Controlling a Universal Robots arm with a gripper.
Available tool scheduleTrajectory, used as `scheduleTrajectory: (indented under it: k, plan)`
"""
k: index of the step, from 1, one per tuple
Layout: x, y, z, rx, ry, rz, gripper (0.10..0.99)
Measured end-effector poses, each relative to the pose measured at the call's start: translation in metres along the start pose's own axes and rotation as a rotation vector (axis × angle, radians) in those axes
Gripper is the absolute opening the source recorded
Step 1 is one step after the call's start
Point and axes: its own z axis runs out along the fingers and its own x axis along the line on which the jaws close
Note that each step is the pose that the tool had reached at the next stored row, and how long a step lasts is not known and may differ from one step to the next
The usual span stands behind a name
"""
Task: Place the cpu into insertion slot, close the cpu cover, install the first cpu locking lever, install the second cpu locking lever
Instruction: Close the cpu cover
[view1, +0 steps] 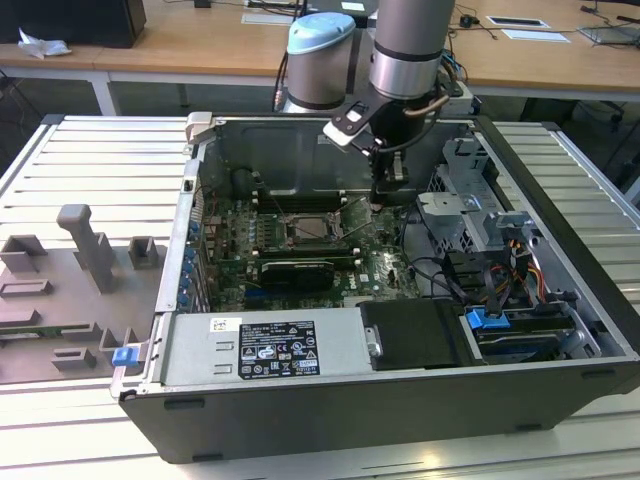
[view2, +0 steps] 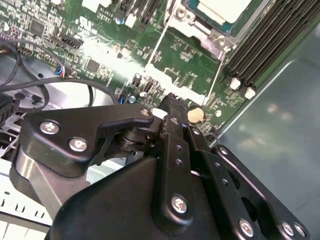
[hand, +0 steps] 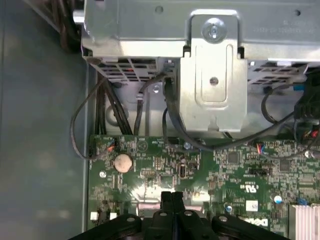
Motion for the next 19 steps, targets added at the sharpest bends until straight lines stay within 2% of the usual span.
scheduleTrajectory:
  k: [5,10,11,13,14,16,19]
  plan:
    - [-0.0003,0.0104,0.0069,0.0,-0.0001,0.0,0.106]
    - [-0.0005,0.011,0.0189,0.001,0.0,-0.001,0.106]
    - [-0.0005,0.0111,0.0193,0.006,0.0,-0.001,0.106]
    - [-0.0005,0.011,0.0194,0.04,0.0008,-0.001,0.106]
    - [-0.0005,0.011,0.0193,0.05,0.001,0.0,0.106]
    - [-0.0005,0.011,0.0189,0.059,0.0009,0.0,0.106]
    - [-0.0005,0.0109,0.0184,0.063,0.0014,0.0,0.106]
